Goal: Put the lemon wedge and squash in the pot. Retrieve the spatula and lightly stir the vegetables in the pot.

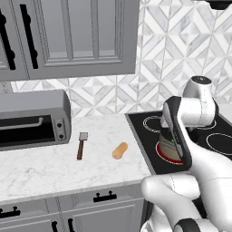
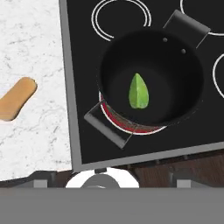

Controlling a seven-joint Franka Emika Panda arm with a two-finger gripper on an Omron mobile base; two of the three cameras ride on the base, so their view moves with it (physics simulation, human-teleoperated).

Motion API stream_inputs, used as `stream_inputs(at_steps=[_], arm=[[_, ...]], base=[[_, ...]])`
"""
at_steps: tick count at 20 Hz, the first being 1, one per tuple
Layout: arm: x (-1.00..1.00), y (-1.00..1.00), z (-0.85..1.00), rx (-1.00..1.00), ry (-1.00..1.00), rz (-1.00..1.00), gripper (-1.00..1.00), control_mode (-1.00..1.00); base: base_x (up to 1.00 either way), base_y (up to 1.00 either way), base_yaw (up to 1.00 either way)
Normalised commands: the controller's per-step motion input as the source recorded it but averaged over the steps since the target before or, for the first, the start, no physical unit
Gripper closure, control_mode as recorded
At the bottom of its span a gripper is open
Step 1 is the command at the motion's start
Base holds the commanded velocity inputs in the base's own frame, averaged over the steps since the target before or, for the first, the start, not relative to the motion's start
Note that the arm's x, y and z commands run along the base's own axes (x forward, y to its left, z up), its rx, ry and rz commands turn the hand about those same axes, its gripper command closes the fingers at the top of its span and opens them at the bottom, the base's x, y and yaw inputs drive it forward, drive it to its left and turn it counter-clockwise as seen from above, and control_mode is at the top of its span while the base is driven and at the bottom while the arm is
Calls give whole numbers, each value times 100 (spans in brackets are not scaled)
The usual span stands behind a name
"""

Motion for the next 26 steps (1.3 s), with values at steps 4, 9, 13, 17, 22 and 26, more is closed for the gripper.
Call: stream_inputs(at_steps=[4, 9, 13, 17, 22, 26], arm=[[-48, 100, 20, 0, 6, 0, -100, -100], [-17, 98, -7, 0, 10, -2, -100, -100], [2, 71, -39, 0, 9, -9, -100, -100], [14, 56, -58, 0, 2, -15, -100, -100], [28, 43, -56, -4, 0, -21, -100, -100], [45, 14, -40, -5, 0, -27, -100, -100]], base=[[0, 0, 0], [0, 0, 0], [0, 0, 0], [0, 0, 0], [0, 0, 0], [0, 0, 0]])
